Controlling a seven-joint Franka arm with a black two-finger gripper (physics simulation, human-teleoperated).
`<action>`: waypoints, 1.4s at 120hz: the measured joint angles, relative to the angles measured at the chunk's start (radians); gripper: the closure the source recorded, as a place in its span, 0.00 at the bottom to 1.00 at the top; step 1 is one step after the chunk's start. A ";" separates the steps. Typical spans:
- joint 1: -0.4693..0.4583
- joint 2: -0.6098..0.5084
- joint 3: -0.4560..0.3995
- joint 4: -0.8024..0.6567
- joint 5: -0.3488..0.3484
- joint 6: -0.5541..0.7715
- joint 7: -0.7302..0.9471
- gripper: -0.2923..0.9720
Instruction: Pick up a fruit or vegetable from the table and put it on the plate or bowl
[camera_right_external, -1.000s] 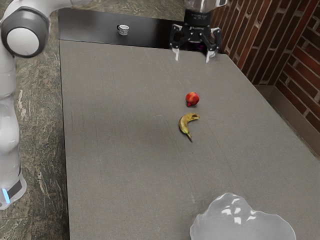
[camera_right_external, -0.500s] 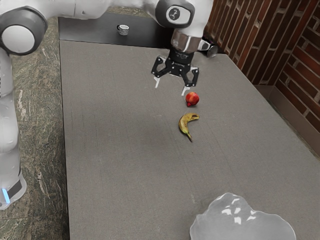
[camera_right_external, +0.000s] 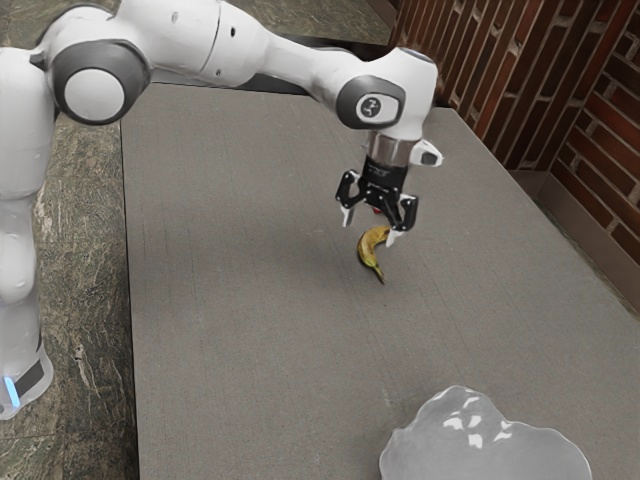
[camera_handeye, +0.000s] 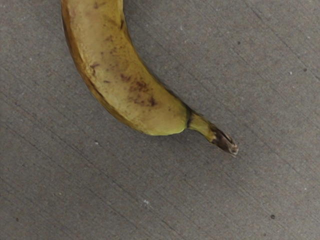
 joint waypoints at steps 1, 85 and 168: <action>0.003 0.004 0.000 0.000 -0.001 0.002 0.005 0.23; 0.166 0.191 -0.050 0.146 -0.009 0.043 0.275 0.23; 0.207 0.309 -0.107 0.191 -0.010 0.104 0.370 0.25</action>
